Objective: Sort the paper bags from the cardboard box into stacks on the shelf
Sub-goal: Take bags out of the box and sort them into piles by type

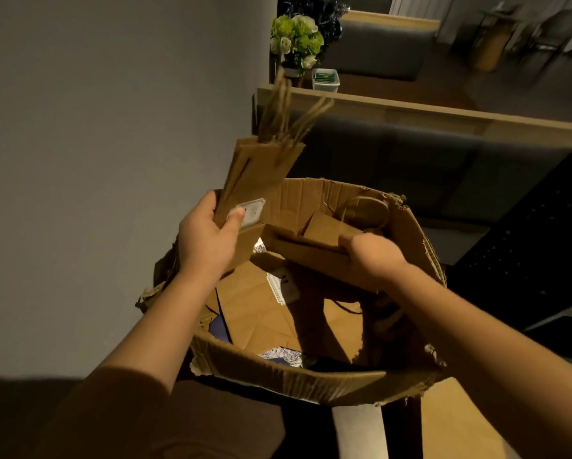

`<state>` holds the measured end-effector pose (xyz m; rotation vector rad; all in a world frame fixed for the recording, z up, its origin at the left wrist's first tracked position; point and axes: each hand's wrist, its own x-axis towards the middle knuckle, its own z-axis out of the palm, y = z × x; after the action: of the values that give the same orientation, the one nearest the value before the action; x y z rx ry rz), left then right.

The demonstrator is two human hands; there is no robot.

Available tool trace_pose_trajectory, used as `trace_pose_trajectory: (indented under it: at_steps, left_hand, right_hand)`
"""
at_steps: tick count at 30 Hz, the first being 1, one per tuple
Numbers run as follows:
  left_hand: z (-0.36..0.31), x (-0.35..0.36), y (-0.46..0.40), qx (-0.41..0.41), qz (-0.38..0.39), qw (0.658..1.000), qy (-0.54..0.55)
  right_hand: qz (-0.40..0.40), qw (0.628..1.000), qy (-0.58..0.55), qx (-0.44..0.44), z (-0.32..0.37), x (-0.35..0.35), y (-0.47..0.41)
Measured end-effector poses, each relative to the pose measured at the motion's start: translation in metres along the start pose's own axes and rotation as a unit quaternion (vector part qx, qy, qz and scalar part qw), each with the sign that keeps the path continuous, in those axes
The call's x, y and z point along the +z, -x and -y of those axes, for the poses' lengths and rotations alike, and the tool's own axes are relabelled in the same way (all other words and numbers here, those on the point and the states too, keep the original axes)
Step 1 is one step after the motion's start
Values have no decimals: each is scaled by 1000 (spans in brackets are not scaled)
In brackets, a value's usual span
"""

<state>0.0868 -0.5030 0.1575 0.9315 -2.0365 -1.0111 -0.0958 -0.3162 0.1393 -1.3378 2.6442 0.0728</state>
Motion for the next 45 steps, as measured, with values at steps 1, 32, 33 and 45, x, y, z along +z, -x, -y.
trace_pose_trajectory:
  at_steps: [1,32,33,45]
  left_hand:
    - [-2,-2,0,21,-6,1000,3]
    - [-30,19,-1,58,64,993,-77]
    - [-34,22,2,57,80,992,-77]
    - [-64,43,29,-35,273,953,127]
  right_hand:
    - [-17,1000,-11,-4,-5,-9,1]
    - [-9,981,102,-162,4,-70,37]
    - [-48,977,113,-173,10,-73,38]
    - [-295,930,127,-180,34,-97,32]
